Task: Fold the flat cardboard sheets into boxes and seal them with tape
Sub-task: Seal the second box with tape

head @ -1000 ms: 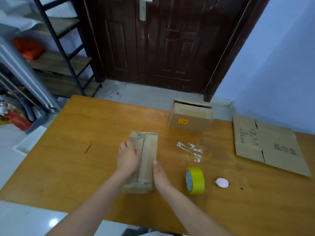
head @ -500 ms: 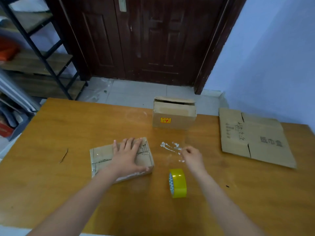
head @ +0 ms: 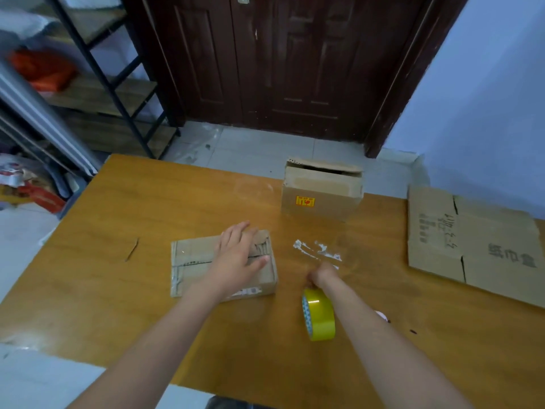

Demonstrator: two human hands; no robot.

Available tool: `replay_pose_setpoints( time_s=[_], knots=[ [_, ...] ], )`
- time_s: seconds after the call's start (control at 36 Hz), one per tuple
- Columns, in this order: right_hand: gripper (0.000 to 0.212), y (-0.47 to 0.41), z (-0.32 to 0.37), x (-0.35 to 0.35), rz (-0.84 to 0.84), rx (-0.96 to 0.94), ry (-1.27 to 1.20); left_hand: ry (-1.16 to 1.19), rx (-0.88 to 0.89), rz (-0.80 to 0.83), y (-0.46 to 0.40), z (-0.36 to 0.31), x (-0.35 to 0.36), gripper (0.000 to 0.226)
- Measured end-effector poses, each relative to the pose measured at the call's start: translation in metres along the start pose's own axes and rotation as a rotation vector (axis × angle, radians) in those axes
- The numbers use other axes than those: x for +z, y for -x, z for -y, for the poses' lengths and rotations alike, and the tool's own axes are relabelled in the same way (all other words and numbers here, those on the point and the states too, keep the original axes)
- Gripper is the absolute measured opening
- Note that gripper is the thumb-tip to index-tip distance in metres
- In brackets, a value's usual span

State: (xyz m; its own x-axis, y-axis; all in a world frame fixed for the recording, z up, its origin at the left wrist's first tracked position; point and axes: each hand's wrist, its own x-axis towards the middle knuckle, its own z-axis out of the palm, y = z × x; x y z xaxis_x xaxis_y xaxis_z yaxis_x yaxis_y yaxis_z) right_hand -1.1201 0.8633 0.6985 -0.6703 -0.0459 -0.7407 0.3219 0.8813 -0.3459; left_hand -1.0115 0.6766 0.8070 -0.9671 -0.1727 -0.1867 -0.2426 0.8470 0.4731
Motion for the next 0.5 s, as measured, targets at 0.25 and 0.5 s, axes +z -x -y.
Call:
replay_pose_setpoints(
  time_s=[0.25,0.5],
  knots=[
    [0.034,0.024,-0.008,0.002,-0.132,-0.157,-0.359,0.112,0.065,-0.043,-0.005,-0.037,-0.003,0.054],
    [0.03,0.09,0.003,-0.042,-0.13,-0.548,-0.683,0.463,-0.12,0.201,-0.019,-0.076,0.007,0.088]
  ],
)
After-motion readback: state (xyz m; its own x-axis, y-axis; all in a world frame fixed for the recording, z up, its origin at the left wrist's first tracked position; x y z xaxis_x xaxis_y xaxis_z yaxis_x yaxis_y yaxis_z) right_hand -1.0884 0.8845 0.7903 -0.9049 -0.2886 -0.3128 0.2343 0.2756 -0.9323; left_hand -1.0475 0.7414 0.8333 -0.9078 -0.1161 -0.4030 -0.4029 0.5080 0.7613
